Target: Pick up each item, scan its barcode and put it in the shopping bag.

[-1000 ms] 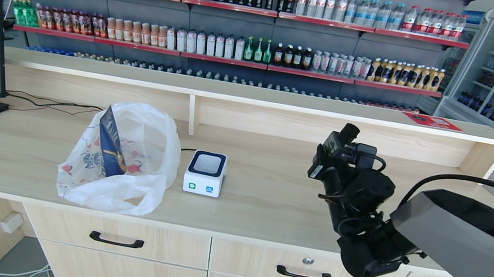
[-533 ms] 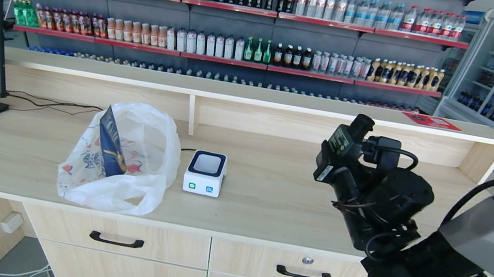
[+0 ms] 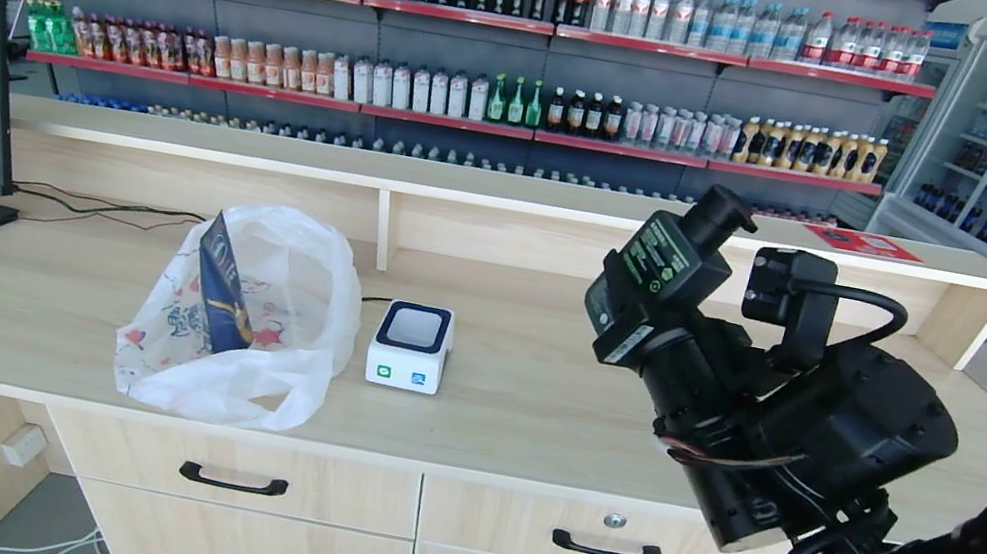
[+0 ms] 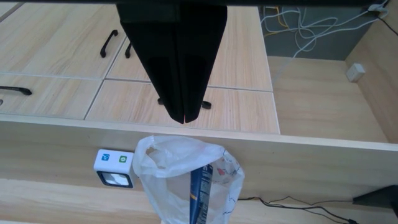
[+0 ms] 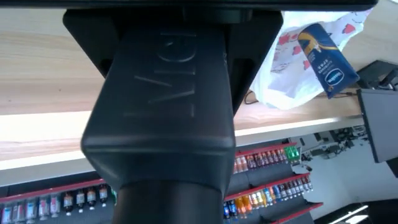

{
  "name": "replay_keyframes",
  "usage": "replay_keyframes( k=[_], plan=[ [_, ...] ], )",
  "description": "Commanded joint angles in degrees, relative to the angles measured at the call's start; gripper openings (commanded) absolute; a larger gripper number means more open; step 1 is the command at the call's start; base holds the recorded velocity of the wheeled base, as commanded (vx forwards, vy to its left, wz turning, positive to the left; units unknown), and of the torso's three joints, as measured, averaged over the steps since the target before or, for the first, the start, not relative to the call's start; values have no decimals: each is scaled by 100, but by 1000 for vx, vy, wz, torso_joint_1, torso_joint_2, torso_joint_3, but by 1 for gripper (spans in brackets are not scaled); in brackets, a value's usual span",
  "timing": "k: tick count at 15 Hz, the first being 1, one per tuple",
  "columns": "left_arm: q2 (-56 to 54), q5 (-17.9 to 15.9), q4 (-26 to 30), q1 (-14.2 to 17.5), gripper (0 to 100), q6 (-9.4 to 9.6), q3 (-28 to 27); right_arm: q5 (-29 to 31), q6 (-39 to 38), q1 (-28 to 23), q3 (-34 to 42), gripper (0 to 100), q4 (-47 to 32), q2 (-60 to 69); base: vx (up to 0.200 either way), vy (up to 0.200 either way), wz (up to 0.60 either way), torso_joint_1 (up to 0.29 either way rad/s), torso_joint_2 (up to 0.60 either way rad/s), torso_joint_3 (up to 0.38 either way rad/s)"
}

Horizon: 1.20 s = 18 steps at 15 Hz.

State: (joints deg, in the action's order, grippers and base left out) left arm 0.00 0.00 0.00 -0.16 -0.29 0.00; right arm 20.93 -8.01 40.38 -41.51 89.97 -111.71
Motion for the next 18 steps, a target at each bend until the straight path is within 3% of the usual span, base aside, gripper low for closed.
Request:
replay_keyframes(
  k=[1,4,11,15,18],
  plan=[
    [0,0,0,-2,0,-6,0,-1,-16,401,134,0,3,396,0,0,0,0,0,0],
    [0,0,0,-2,0,-6,0,-1,-254,1007,275,0,3,774,0,0,0,0,0,0],
    [0,0,0,-2,0,-6,0,7,-1634,2326,222,0,3,1161,0,0,0,0,0,0],
    [0,0,0,-2,0,3,0,16,-2460,2607,837,0,3,1433,0,0,0,0,0,0],
    [0,0,0,-2,0,3,0,78,-2811,2800,864,0,3,1600,0,0,0,0,0,0]
  ],
)
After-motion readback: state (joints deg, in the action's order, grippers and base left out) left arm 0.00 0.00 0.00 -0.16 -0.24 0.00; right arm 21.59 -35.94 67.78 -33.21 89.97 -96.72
